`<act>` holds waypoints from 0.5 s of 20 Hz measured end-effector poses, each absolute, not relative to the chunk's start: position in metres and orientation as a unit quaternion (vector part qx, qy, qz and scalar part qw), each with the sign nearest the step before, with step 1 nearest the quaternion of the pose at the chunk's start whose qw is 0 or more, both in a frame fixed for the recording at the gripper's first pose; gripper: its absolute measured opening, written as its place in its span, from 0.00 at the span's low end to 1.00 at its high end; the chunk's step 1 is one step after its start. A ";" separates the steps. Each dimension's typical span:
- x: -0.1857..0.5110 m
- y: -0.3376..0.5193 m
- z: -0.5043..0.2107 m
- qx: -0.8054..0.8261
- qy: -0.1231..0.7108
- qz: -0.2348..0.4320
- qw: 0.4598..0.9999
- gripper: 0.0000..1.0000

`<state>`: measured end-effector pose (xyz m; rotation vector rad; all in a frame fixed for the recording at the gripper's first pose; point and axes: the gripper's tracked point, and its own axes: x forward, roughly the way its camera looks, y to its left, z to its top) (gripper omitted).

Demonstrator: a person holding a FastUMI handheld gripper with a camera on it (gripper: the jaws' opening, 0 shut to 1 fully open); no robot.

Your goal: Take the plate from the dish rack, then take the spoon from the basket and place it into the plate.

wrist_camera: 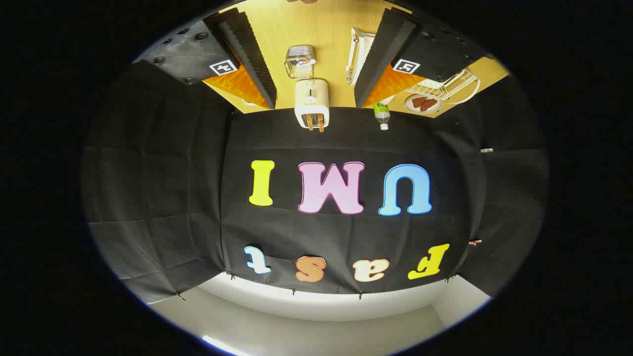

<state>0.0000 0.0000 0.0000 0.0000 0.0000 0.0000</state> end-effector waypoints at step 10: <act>0.007 -0.010 -0.012 0.011 0.017 -0.010 1.000 0.97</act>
